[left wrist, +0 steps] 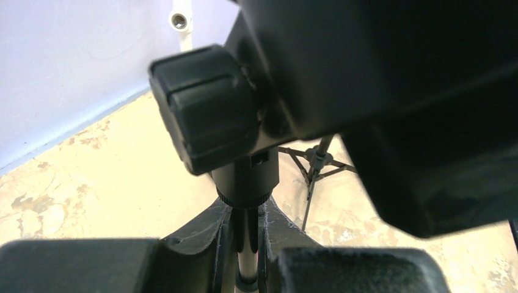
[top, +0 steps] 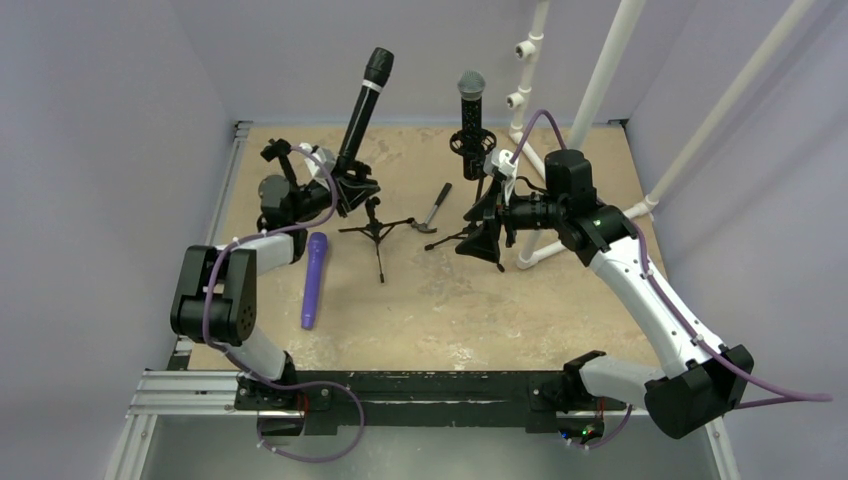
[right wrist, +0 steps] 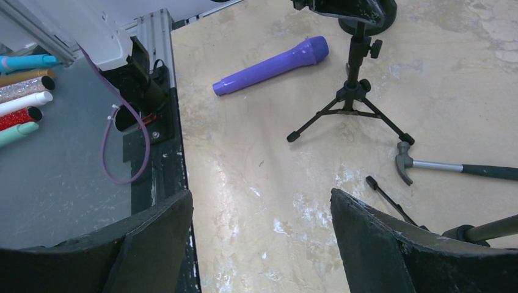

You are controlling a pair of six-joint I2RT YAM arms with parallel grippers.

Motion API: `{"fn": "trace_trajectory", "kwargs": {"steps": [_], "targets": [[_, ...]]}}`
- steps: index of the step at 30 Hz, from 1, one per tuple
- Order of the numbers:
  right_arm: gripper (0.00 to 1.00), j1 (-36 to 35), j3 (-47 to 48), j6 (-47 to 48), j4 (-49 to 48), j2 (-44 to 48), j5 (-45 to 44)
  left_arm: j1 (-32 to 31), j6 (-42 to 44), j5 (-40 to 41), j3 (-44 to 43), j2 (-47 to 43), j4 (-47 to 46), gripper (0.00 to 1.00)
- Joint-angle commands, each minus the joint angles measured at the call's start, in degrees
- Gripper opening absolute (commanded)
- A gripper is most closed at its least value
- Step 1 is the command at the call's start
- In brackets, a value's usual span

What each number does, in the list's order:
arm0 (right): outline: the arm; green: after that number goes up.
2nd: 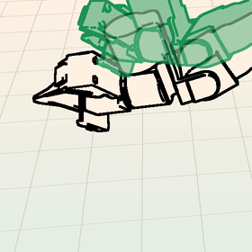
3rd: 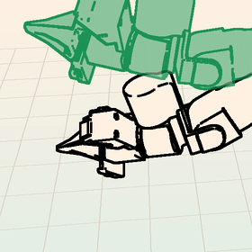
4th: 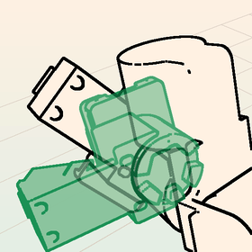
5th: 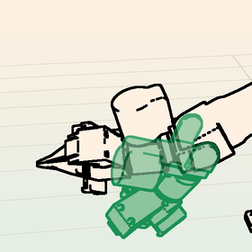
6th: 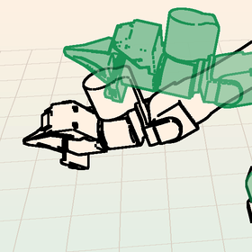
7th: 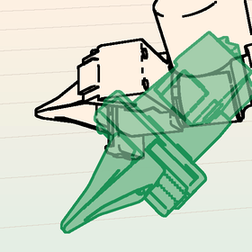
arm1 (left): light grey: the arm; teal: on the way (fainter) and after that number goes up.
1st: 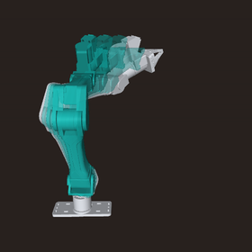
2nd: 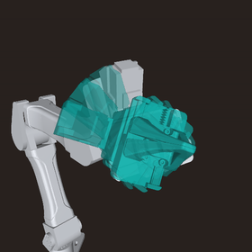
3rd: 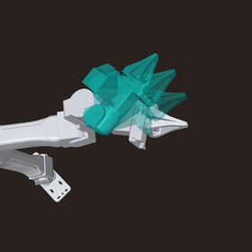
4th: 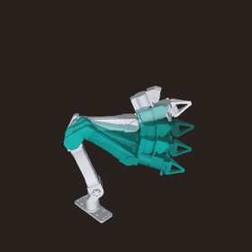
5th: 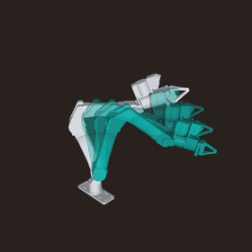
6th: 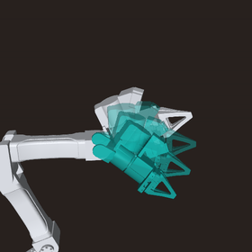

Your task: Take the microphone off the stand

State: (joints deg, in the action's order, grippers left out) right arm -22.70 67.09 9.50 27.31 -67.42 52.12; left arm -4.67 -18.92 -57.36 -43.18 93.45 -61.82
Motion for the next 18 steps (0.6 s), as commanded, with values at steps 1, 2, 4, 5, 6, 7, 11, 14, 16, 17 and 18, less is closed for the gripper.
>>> {"fn": "trace_trajectory", "kwargs": {"steps": [1,2,4,5,6,7,11,14,16,17,18], "targets": [[0.82,0.8,0.0,-0.3,0.1,1.6,1.1,0.0,-0.2,-1.7,1.7,-4.8,-6.2,0.00],[0.82,0.8,-0.1,-0.3,0.1,1.7,1.1,0.0,0.0,-1.2,2.2,-5.3,-6.3,0.00],[0.82,0.8,-0.2,-0.2,0.0,1.7,1.1,0.0,0.4,-0.3,2.9,-6.4,-6.3,0.00],[0.82,0.8,-0.2,-0.2,0.0,1.8,1.1,0.0,0.6,0.3,3.3,-7.0,-6.2,0.00],[0.82,0.8,-0.3,-0.3,0.0,1.8,1.1,0.0,1.0,1.4,3.9,-7.5,-6.2,0.00],[0.82,0.8,-0.3,-0.3,-0.1,1.9,1.1,0.0,1.7,2.5,4.3,-8.1,-6.1,0.00],[0.82,0.8,-0.7,-0.3,-0.1,2.3,1.2,0.0,3.8,7.5,5.6,-10.7,-5.3,0.00],[0.82,0.9,-0.8,-0.3,-0.2,2.4,1.3,0.0,3.2,8.2,5.4,-12.0,-5.2,0.00],[0.82,0.9,-0.7,-0.3,-0.1,2.4,1.3,0.0,2.2,7.8,5.1,-12.8,-5.2,0.00],[0.82,0.9,-0.6,-0.3,0.0,2.5,1.3,0.0,1.6,7.4,5.0,-13.5,-5.0,0.00],[0.82,0.8,-0.6,-0.3,0.0,2.5,1.3,0.0,1.2,6.8,4.9,-14.1,-4.8,0.00]]}}
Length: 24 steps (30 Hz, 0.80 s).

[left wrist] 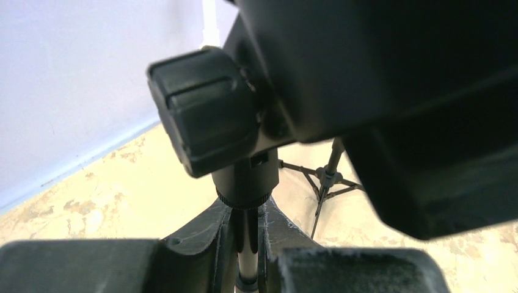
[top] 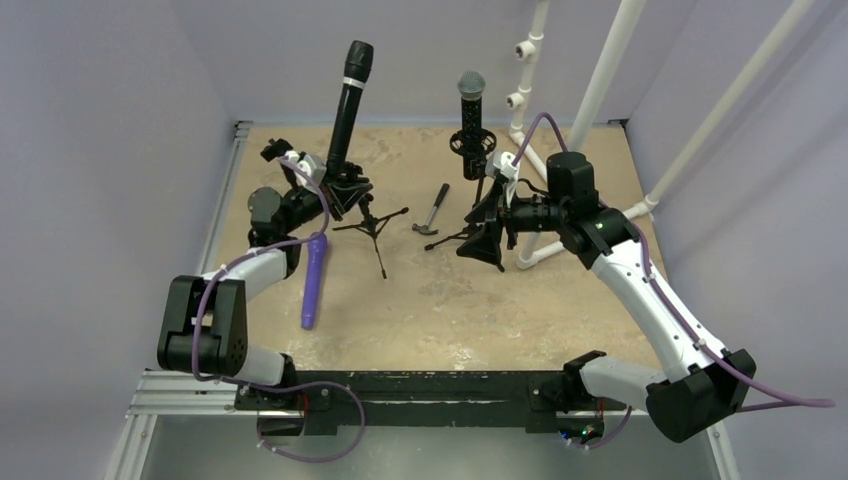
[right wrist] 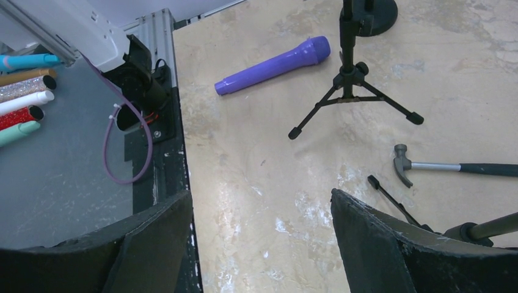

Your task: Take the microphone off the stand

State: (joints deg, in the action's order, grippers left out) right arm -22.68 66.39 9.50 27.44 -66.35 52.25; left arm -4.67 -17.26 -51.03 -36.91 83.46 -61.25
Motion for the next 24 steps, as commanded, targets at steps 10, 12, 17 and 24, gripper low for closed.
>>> {"fn": "trace_trajectory", "kwargs": {"steps": [10,12,17,24], "targets": [[0.82,0.7,1.4,-2.8,-1.9,0.1,3.3,-0.7,-2.3,-10.4,2.0,-12.0,-0.5,0.00],[0.82,0.7,2.3,-6.3,-3.8,-0.6,5.0,-1.3,-2.3,-12.5,3.1,-13.3,-0.2,0.00],[0.82,-0.6,7.9,-11.6,-5.3,-4.0,7.6,-3.3,-2.0,-15.0,5.1,-14.8,0.3,0.00],[0.82,-3.7,9.0,-20.0,-16.4,-7.5,9.9,-6.9,2.5,-15.9,6.3,-14.3,1.8,0.00]]}}
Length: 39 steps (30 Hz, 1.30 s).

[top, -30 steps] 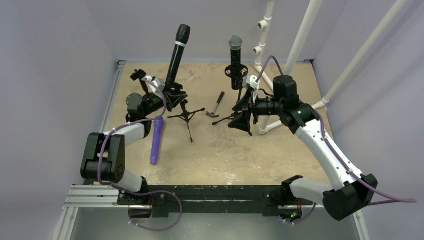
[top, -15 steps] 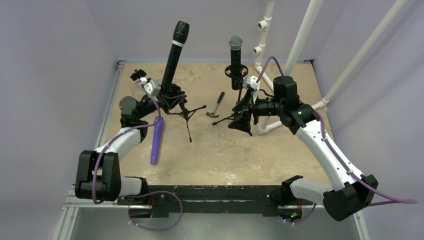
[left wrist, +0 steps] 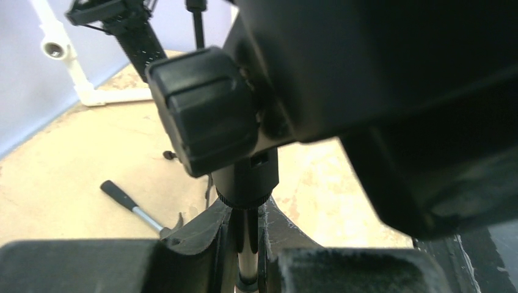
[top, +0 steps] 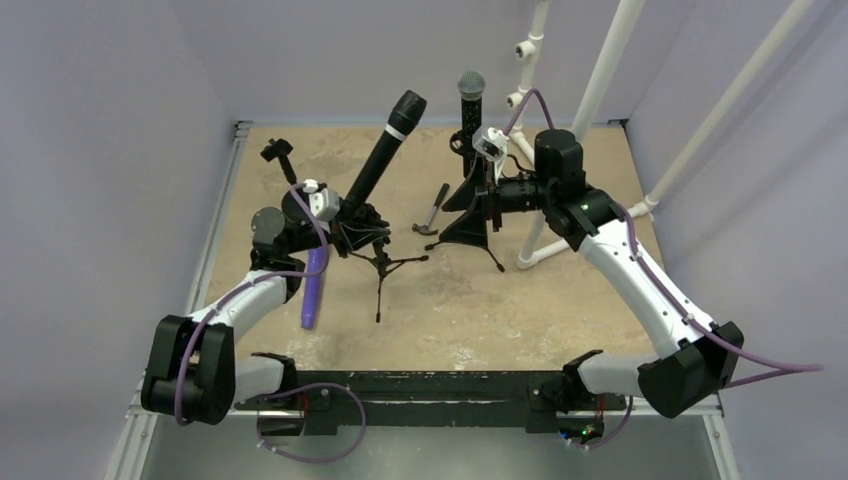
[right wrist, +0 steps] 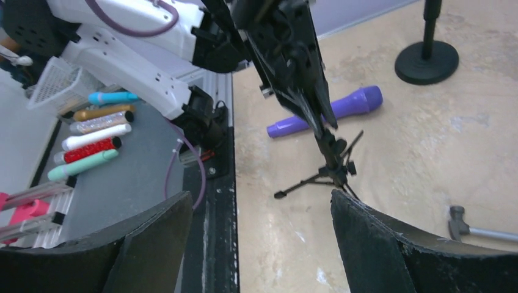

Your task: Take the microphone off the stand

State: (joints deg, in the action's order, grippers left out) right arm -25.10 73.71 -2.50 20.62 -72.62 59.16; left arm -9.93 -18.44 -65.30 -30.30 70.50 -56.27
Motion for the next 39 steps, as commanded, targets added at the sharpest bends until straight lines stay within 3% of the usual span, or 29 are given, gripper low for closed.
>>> {"fn": "trace_trajectory", "kwargs": {"steps": [1,5,15,29,39], "targets": [[0.82,-1.8,1.7,-9.8,-11.6,-2.2,3.3,-2.0,4.2,-1.7,-0.2,-1.0,-2.8,0.00],[0.83,-3.2,2.8,-16.2,-18.4,-5.4,3.4,-3.3,5.4,-0.6,0.0,-0.3,-2.0,0.00],[0.84,-4.0,2.3,-42.6,-47.8,-10.3,-3.6,-4.3,3.1,7.8,2.2,-0.9,-2.5,0.00],[0.80,-5.7,5.3,-50.3,-53.3,-16.9,-10.3,-6.6,4.5,12.9,3.4,-2.4,-0.8,0.00],[0.70,-6.5,5.8,-51.0,-54.4,-17.8,-11.2,-8.5,7.2,15.0,5.2,-2.8,0.8,0.00]]}}
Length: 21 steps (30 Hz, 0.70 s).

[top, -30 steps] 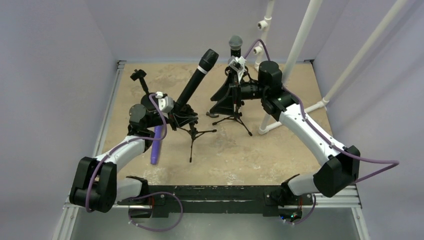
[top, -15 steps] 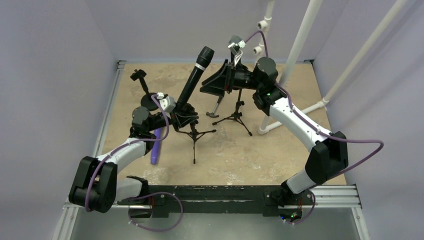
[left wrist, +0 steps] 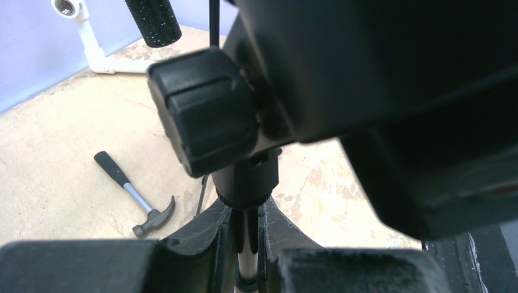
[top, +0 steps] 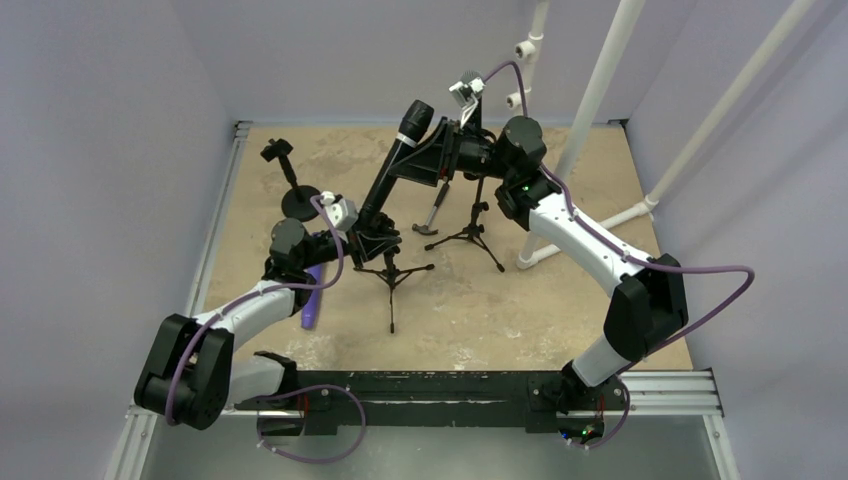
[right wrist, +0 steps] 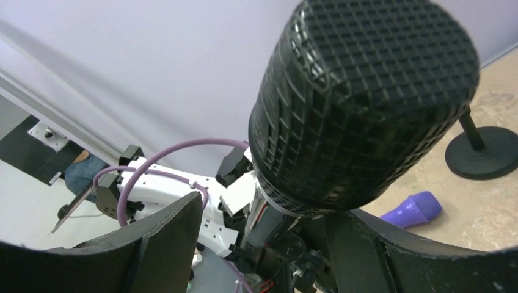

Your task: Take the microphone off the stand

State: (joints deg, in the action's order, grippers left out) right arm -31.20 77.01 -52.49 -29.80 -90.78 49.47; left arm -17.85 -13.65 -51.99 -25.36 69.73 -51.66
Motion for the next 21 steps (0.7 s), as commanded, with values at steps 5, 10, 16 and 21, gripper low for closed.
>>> {"fn": "trace_trajectory", "kwargs": {"steps": [5,10,16,21], "targets": [[0.64,-1.4,2.0,-1.0,-4.1,0.2,-1.9,-1.5,3.8,2.9,0.4,-2.1,-2.7,0.00],[0.51,-1.8,2.4,-1.0,-4.0,-0.5,-2.0,-2.6,5.7,3.3,0.2,-1.8,-1.5,0.00],[0.28,-2.0,2.5,-0.7,-3.7,-0.5,-1.7,-2.9,6.5,3.3,0.6,-2.0,-1.0,0.00],[0.07,-2.0,2.2,-0.1,-2.4,0.4,-1.3,-2.9,7.4,2.3,1.4,-2.1,-1.2,0.00]]}}
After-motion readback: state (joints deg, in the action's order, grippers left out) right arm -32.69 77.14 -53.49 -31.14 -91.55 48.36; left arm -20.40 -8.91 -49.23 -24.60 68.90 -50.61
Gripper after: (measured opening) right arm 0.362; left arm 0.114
